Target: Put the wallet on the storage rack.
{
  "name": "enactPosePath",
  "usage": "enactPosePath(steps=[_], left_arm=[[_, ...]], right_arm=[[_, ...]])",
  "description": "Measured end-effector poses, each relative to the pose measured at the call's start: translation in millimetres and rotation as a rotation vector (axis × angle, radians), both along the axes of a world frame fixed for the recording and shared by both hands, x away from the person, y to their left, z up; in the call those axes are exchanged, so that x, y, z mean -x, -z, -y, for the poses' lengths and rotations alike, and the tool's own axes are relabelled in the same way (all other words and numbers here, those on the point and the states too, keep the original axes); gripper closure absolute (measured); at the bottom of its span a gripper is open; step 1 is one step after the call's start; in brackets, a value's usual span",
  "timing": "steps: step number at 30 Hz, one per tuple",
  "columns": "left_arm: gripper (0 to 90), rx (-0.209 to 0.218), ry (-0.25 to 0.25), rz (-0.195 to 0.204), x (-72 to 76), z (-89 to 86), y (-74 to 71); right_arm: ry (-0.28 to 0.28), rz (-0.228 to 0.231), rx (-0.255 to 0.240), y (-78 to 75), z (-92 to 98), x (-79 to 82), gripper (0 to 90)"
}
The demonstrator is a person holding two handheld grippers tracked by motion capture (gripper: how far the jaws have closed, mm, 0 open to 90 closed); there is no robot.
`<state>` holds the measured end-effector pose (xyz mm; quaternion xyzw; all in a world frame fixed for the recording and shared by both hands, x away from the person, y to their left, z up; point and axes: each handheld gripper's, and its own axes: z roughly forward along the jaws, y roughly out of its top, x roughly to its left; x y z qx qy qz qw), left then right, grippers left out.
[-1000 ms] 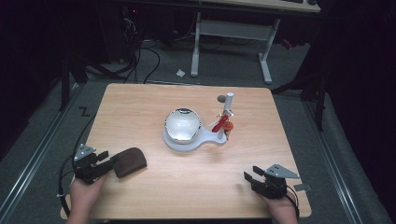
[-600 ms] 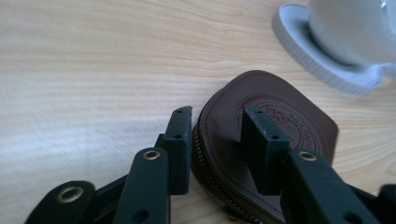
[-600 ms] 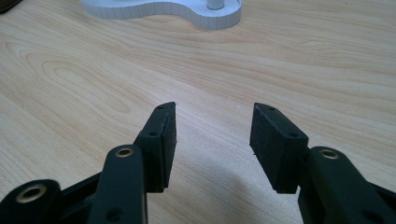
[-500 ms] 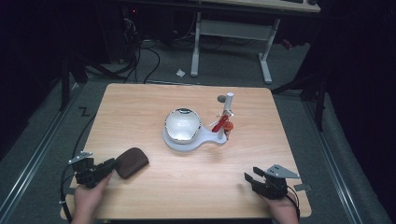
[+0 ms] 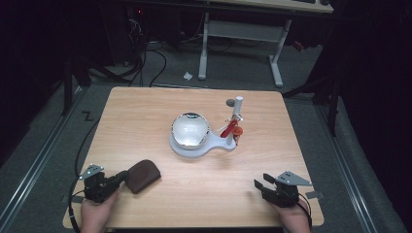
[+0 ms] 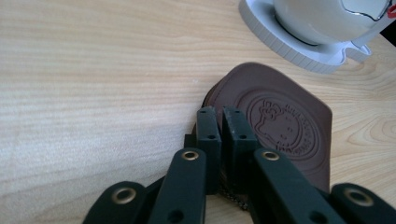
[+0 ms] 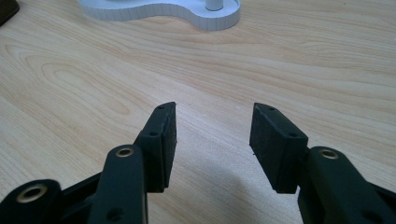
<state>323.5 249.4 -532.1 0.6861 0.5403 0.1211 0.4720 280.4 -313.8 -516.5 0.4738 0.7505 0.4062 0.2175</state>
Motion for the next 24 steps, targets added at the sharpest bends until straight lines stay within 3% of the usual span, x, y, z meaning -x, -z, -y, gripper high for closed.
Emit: enactPosePath(steps=[1,5,12,24], left_arm=[[87.1,0.000,0.000,0.000,0.0,0.0,0.0],[87.3,-0.025,0.008,0.075,6.1,4.5,-9.4],[87.4,-0.031,-0.021,0.158,13.7,4.0,-19.0],[87.5,-0.054,-0.035,0.261,24.0,7.7,-33.3]], right_arm=[[0.000,0.000,0.000,0.0,0.0,0.0,51.5],[0.010,-0.003,-0.006,0.3,3.1,0.0,51.6],[0.012,0.001,-0.004,0.2,3.6,-0.1,51.8],[0.018,0.003,-0.003,0.5,3.7,-0.4,52.3]])
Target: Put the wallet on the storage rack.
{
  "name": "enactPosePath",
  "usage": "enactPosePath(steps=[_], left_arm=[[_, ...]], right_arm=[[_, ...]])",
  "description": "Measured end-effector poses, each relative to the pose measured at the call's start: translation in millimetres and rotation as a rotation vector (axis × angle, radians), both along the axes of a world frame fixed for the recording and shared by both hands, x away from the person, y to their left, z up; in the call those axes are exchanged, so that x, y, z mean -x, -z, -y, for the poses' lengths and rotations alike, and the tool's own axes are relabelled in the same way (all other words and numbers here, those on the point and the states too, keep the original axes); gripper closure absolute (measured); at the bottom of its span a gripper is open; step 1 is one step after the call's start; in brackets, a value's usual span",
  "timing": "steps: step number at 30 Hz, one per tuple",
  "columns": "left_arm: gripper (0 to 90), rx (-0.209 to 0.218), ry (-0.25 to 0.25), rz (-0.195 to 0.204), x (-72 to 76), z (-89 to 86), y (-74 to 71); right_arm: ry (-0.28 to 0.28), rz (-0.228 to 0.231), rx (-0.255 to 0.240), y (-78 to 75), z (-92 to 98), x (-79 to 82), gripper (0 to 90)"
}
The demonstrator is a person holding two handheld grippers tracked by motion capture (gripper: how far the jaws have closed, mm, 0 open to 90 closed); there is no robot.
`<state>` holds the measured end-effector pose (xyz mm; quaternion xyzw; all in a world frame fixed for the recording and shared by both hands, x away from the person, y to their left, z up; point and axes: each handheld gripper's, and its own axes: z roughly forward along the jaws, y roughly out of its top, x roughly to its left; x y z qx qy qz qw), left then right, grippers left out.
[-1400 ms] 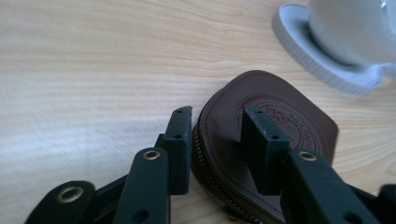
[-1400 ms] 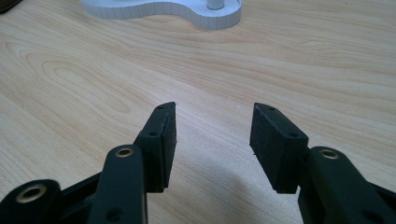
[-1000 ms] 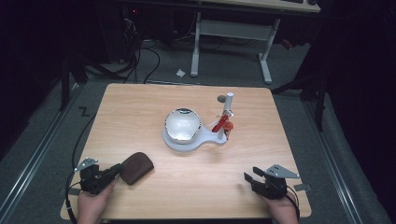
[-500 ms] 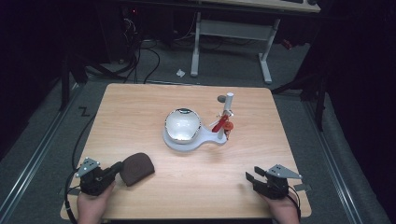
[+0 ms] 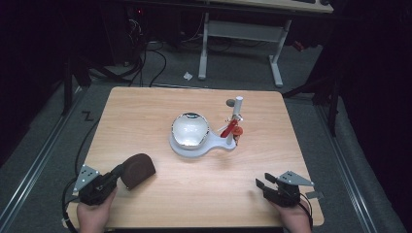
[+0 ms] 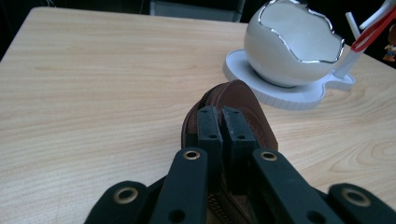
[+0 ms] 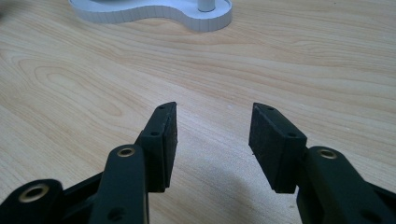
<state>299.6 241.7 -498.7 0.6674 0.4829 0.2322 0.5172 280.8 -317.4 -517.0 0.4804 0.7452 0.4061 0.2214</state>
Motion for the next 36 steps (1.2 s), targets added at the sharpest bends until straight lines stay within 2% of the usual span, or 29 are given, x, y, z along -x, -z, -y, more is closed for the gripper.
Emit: enactPosePath(steps=[3,6,14,29,36], left_arm=[[87.5,-0.012,-0.001,0.019,1.6,2.5,-3.7],[87.5,-0.003,-0.005,0.034,2.4,3.5,-7.5],[87.5,-0.011,0.001,0.069,0.5,10.8,-19.0],[87.4,-0.026,0.049,0.121,-22.0,41.5,-54.0],[87.4,-0.029,0.056,0.133,-31.3,51.3,-62.5]], right_arm=[[0.001,0.002,-0.002,-0.1,0.0,0.1,52.3],[0.002,0.003,-0.001,0.0,0.4,-0.1,52.3],[0.007,0.002,-0.006,0.2,1.3,0.1,52.5],[0.014,0.005,-0.017,-0.6,5.6,0.7,52.8],[0.014,0.008,-0.019,-0.9,6.7,0.8,52.8]])
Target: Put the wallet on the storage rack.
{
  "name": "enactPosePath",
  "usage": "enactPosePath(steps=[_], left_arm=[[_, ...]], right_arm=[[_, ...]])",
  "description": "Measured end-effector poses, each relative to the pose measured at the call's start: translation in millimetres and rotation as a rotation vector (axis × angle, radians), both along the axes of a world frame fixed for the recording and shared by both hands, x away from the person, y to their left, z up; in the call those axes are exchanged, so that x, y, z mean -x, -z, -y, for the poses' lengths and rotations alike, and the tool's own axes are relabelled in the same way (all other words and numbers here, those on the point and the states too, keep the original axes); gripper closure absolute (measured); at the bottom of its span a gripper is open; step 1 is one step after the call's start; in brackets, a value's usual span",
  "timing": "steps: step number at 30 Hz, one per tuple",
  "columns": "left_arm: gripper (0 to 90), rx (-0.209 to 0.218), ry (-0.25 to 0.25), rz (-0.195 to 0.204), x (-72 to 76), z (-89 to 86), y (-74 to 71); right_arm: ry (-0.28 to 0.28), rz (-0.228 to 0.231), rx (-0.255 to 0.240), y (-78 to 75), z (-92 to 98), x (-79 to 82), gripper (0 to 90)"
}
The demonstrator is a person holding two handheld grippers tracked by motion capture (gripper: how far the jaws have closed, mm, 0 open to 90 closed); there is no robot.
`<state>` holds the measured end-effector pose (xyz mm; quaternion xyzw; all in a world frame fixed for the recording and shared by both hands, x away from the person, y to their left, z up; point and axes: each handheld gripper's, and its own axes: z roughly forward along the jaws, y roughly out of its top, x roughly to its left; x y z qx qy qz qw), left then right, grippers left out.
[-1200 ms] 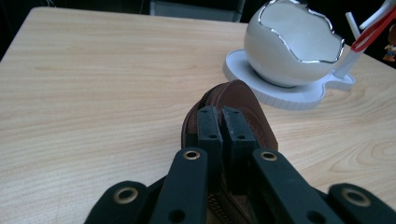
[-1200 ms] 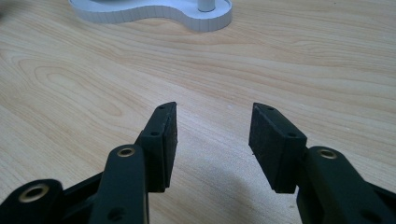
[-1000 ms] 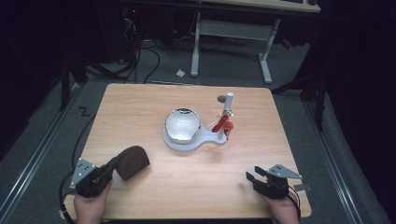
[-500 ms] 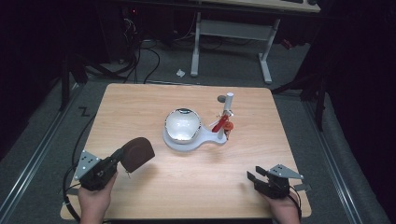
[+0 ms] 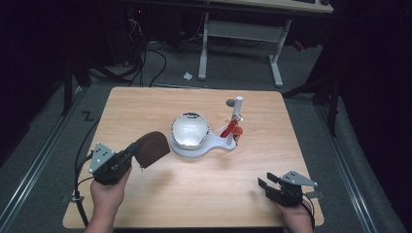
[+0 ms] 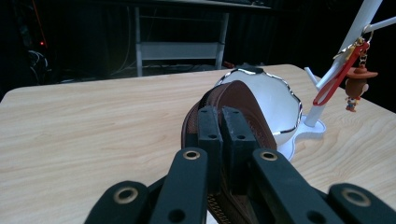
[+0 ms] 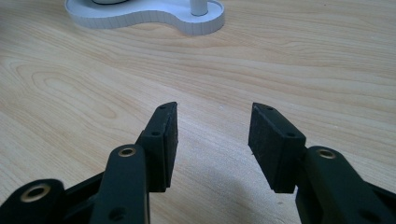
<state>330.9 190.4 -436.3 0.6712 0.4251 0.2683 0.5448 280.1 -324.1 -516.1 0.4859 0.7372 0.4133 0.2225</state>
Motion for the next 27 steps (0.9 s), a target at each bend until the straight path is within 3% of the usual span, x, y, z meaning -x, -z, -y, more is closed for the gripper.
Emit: enactPosePath(steps=[11,27], left_arm=[[87.4,-0.020,0.007,0.006,-17.2,13.4,-13.1],[87.3,-0.089,0.025,-0.033,-53.6,38.3,-27.0]], right_arm=[[0.001,0.005,-0.002,-1.3,0.7,0.8,52.8],[-0.001,0.009,-0.003,-1.8,2.1,0.7,52.9]])
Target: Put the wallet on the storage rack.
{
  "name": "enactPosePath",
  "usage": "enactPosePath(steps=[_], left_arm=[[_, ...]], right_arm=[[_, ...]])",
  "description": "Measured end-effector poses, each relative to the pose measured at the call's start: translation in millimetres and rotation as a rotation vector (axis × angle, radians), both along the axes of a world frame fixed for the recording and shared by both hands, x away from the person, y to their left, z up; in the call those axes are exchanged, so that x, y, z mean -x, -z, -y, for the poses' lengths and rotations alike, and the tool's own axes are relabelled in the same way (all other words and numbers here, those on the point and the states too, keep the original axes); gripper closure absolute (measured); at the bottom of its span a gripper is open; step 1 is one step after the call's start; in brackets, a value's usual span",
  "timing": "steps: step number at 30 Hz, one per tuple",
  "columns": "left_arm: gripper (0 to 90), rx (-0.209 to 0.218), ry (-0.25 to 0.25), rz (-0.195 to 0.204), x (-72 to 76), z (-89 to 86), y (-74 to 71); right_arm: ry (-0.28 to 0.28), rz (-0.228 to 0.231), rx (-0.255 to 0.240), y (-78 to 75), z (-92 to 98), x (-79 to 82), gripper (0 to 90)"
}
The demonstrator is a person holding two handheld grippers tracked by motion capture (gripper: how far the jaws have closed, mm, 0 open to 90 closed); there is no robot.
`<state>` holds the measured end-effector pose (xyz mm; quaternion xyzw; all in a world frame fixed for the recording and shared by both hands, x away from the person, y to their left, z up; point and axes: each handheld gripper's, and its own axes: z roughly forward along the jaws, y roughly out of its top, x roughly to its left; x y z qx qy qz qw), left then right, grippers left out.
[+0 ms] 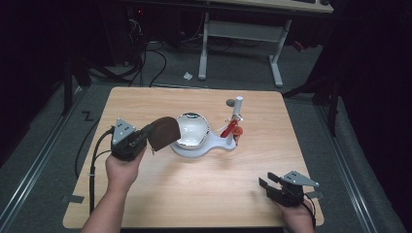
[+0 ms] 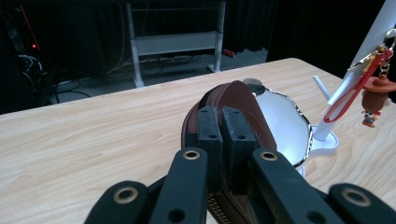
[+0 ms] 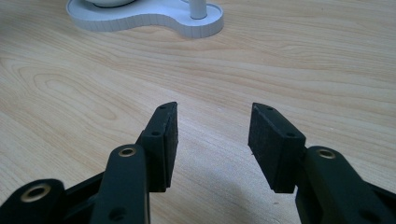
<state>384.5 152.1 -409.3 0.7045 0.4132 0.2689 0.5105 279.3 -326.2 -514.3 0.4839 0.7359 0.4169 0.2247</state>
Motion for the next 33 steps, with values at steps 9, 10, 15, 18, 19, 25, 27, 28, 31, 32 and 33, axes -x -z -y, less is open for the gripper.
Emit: enactPosePath(steps=[9,10,15,18,19,25,27,28,31,32,33], left_arm=[[87.3,-0.057,0.007,-0.049,-22.9,17.8,-4.4],[87.3,-0.057,0.007,-0.049,-22.9,17.8,-4.4],[87.2,-0.078,0.008,-0.082,-29.3,25.2,-3.1],[87.1,-0.098,0.012,-0.106,-33.1,32.1,-3.5],[87.1,-0.098,0.012,-0.106,-33.1,32.1,-3.5],[86.8,-0.134,-0.001,-0.152,-42.8,43.9,-6.3],[86.7,-0.140,-0.007,-0.160,-45.1,47.1,-7.0],[86.6,-0.142,-0.011,-0.163,-46.0,48.9,-7.3],[86.6,-0.151,-0.017,-0.167,-48.4,53.8,-7.4],[86.6,-0.156,-0.018,-0.170,-49.2,55.5,-7.1],[86.6,-0.160,-0.018,-0.173,-50.0,57.0,-6.7]], right_arm=[[0.000,0.001,-0.002,-0.3,0.9,0.4,53.0],[0.000,0.001,-0.002,-0.3,0.9,0.4,53.0],[-0.003,0.004,-0.003,-0.3,1.8,0.4,53.0],[-0.004,0.003,-0.004,-0.4,1.6,0.4,53.0],[-0.004,0.003,-0.004,-0.4,1.6,0.4,53.0],[-0.007,0.001,-0.003,-0.2,1.1,0.2,53.0],[-0.007,0.001,-0.003,-0.1,1.4,0.2,53.0],[-0.009,0.001,-0.003,-0.1,1.6,0.1,53.0],[-0.010,0.003,-0.004,-0.1,2.1,-0.1,53.0],[-0.010,0.002,-0.005,-0.1,2.2,-0.1,53.0],[-0.011,0.003,-0.006,-0.2,2.3,-0.1,53.0]])
